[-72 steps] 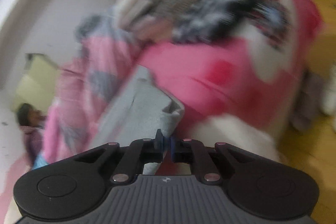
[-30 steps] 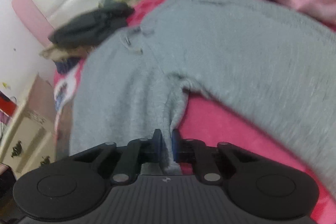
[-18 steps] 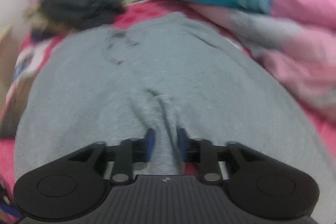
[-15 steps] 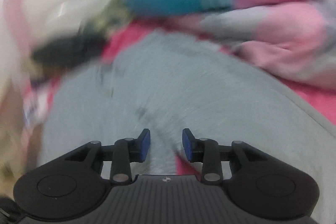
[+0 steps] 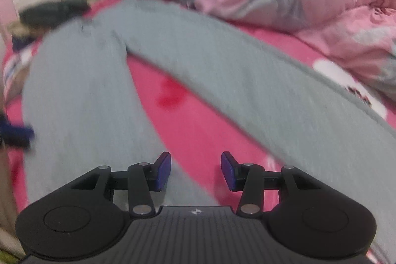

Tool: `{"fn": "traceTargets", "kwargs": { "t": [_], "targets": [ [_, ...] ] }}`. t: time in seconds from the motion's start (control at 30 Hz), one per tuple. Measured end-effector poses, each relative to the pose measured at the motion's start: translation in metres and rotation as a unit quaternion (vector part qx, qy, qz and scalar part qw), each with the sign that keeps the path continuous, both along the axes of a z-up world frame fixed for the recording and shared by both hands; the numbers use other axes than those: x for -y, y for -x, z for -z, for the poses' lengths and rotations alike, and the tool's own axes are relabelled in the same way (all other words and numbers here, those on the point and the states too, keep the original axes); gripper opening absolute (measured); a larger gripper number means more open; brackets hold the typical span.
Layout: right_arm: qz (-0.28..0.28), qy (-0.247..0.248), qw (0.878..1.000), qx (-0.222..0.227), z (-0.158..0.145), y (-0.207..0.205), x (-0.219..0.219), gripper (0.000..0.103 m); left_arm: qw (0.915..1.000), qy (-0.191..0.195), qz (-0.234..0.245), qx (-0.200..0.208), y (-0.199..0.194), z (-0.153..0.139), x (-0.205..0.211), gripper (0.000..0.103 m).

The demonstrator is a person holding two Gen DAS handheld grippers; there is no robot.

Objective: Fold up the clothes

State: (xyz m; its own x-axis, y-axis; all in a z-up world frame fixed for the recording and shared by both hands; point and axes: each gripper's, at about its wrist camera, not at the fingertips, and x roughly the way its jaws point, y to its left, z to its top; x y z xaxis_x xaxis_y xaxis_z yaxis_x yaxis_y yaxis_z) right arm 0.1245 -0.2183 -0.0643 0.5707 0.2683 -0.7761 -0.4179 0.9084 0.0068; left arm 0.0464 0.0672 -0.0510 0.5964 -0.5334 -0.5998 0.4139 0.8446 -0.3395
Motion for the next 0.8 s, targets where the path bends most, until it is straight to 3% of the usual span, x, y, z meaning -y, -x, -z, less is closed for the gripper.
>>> {"fn": "traceTargets", "kwargs": {
  "t": [0.13, 0.2, 0.27, 0.33, 0.37, 0.47, 0.53, 0.6, 0.7, 0.77, 0.8],
  "targets": [
    [0.011, -0.008, 1.000, 0.016, 0.013, 0.026, 0.005, 0.045, 0.9999, -0.015, 0.002, -0.007, -0.003, 0.002, 0.010, 0.019],
    [0.002, -0.002, 1.000, 0.023, 0.009, 0.033, 0.002, 0.036, 0.9997, -0.020, -0.001, -0.009, -0.004, 0.003, 0.011, 0.019],
    [-0.009, 0.013, 0.999, 0.035, 0.009, 0.038, -0.005, 0.017, 0.9996, -0.026, -0.004, -0.012, -0.005, 0.003, 0.013, 0.019],
    [-0.007, 0.039, 0.998, 0.057, 0.004, 0.044, -0.008, 0.004, 0.9994, -0.032, -0.006, -0.014, -0.005, 0.003, 0.015, 0.019],
    [0.001, 0.056, 0.995, 0.086, -0.002, 0.048, -0.010, 0.004, 0.9992, -0.037, -0.006, -0.012, -0.005, 0.003, 0.016, 0.019],
    [0.018, 0.079, 0.987, 0.136, -0.011, 0.054, -0.010, 0.004, 0.9988, -0.049, -0.003, -0.009, -0.004, 0.002, 0.019, 0.019],
    [0.035, 0.103, 0.985, 0.134, 0.005, 0.048, -0.012, 0.004, 0.9985, -0.055, -0.003, -0.009, -0.004, 0.001, 0.020, 0.019],
    [0.059, 0.186, 0.971, 0.137, 0.036, 0.040, -0.017, 0.006, 0.9983, -0.058, -0.004, -0.011, -0.004, 0.000, 0.019, 0.019],
    [0.103, 0.151, 0.971, 0.152, 0.025, 0.049, -0.004, 0.016, 0.9979, -0.063, -0.009, -0.011, -0.004, -0.003, 0.020, 0.020],
    [0.148, 0.117, 0.968, 0.163, 0.007, 0.065, 0.013, 0.038, 0.9977, -0.066, -0.013, -0.007, -0.003, -0.004, 0.021, 0.020],
    [0.175, 0.107, 0.963, 0.173, -0.002, 0.078, 0.028, 0.042, 0.9976, -0.067, -0.015, -0.005, -0.003, -0.005, 0.021, 0.024]
  ]
}}
